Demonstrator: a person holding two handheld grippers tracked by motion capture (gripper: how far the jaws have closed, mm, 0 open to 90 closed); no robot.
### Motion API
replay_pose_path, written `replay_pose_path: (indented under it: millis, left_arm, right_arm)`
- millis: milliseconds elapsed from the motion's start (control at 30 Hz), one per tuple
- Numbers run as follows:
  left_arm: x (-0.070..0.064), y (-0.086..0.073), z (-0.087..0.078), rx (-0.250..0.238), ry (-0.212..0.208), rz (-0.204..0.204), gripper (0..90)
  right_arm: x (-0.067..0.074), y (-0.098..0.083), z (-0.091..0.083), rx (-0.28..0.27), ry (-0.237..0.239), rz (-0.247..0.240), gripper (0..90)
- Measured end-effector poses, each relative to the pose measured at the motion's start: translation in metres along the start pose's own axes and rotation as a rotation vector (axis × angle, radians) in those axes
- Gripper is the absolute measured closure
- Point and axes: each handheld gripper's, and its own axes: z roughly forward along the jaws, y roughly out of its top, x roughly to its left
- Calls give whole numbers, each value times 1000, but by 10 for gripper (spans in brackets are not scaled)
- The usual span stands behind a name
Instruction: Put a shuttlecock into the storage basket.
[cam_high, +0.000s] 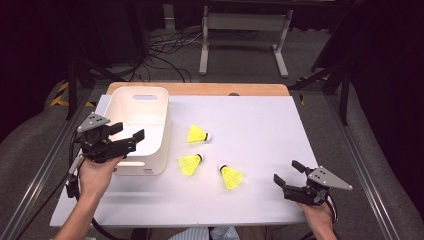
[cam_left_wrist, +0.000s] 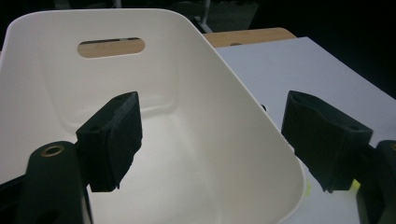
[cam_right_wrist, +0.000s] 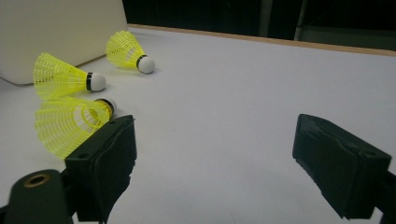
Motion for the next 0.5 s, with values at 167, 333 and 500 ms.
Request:
replay_pose_path:
  millis: [167, 333, 500]
  left_arm:
    - [-3, 1, 2, 0, -7, 7, 211]
    - [-7, 2, 5, 2, -17, 10, 211]
    - [-10, 2, 9, 6, -27, 13, 211]
  right_arm:
    - [0, 0, 0, 2, 1, 0, 141]
    - [0, 0, 0, 1, 1, 0, 141]
    - [0, 0, 0, 1, 2, 0, 142]
